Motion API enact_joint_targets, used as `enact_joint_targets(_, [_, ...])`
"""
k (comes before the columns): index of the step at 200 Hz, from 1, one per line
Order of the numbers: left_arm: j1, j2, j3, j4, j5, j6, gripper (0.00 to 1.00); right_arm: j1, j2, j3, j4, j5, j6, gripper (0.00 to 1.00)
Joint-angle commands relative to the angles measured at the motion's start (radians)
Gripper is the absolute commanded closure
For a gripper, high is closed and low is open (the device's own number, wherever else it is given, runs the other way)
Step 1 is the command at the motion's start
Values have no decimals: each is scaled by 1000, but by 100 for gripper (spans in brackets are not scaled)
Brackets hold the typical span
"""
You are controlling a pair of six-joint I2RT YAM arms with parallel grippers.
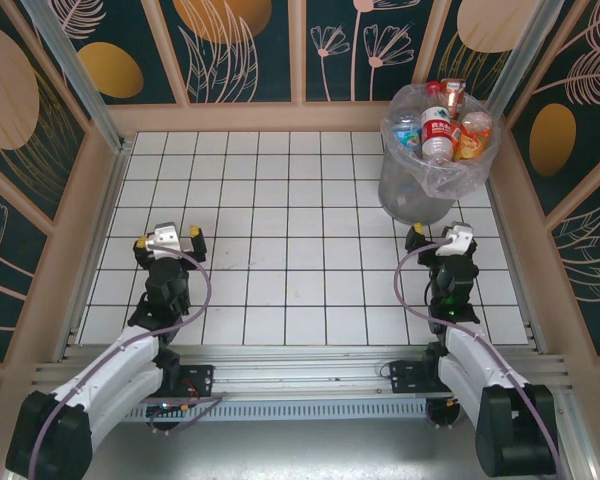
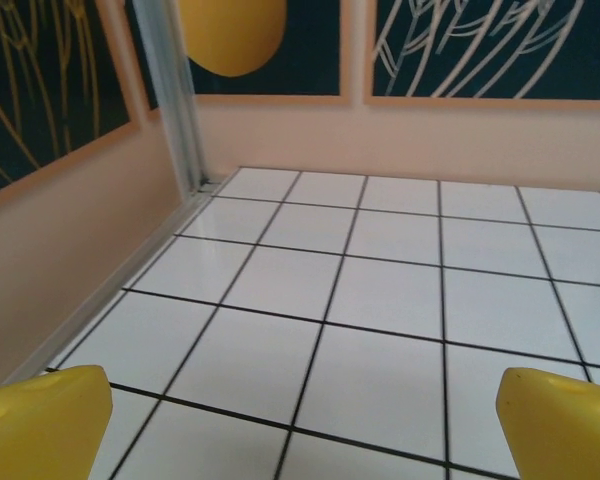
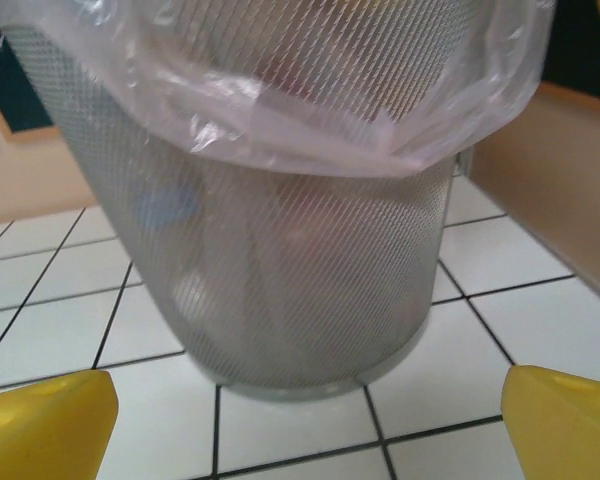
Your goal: Put the plastic bottles in the bin
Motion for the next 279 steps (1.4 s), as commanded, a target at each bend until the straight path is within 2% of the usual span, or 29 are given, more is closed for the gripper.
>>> enact_joint_targets(1, [49, 44, -29, 174, 36, 23, 1, -31, 45, -45, 230, -18, -30, 1])
enact_joint_targets(41, [135, 162, -89, 361, 97, 29, 1, -42, 188, -48, 359, -7, -59, 1])
enact_joint_targets(91, [224, 307, -100, 519, 168, 33, 1, -42, 381, -23, 498, -3, -57, 1])
enact_joint_targets(110, [241, 361, -116, 601, 197, 32, 1, -39, 449, -14, 551, 1, -52, 1])
enact_joint_targets(142, [256, 426, -106, 677, 224, 54, 1, -37, 498, 35, 522, 7, -23, 1])
enact_joint_targets(156, [267, 463, -91, 705, 250, 50, 2, -38, 556, 30, 598, 0, -18, 1])
enact_joint_targets(191, [295, 535, -54, 743, 301, 12, 1, 20, 653, 46, 669, 41, -67, 1])
enact_joint_targets(232, [306, 714, -63, 933, 324, -1, 1, -56, 710, 45, 703, -23, 10, 1])
enact_joint_targets(246, [307, 742, -55, 949, 324, 0, 1, -56, 712, 54, 690, -42, 2, 1])
enact_joint_targets(256, [306, 731, -40, 900, 339, 2, 1, -57, 713, 70, 662, -57, -2, 1])
enact_joint_targets(265, [306, 740, -22, 886, 355, 9, 1, -58, 720, 111, 593, -83, -13, 1])
enact_joint_targets(270, [306, 739, 2, 842, 365, 13, 1, -58, 720, 133, 547, -106, -17, 1])
enact_joint_targets(279, [317, 742, 48, 744, 406, 4, 1, -76, 722, 127, 566, -136, -9, 1])
